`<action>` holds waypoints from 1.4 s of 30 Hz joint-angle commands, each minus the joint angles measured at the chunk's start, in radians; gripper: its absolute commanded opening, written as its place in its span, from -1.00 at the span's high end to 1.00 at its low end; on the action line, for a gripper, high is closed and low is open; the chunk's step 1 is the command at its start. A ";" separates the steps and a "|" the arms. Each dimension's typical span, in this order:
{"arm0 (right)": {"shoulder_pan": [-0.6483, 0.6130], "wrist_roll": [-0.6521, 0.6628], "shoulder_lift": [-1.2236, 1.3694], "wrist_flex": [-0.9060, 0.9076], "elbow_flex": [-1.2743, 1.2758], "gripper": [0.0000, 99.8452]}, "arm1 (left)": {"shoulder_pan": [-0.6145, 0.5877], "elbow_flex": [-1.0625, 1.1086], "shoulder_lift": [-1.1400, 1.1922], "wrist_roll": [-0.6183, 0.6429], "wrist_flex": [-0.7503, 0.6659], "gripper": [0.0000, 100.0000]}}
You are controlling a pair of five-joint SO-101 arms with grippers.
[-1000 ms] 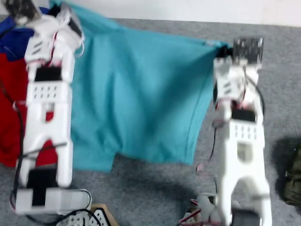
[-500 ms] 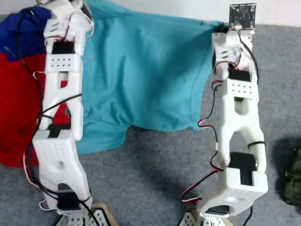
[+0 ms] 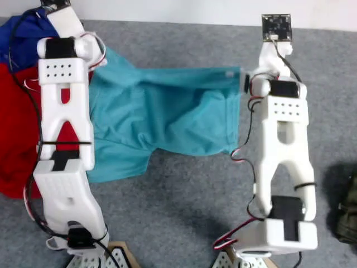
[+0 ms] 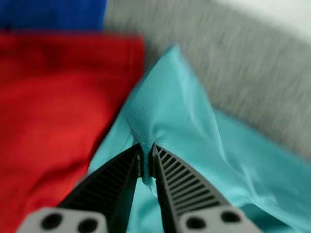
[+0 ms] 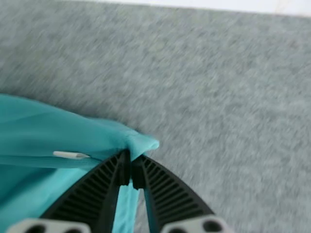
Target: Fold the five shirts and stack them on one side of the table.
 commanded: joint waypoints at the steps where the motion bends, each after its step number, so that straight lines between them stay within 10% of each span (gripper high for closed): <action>1: -0.022 -0.012 -0.104 0.116 -0.048 0.98 | 0.021 -0.042 -0.070 0.003 0.169 0.99; 19: -0.025 0.018 -0.476 0.022 0.538 0.98 | 0.015 0.700 -0.621 -0.135 0.269 0.99; 42: -0.022 0.011 -0.579 -0.091 0.806 0.98 | 0.012 1.483 -0.739 -0.215 -0.249 0.98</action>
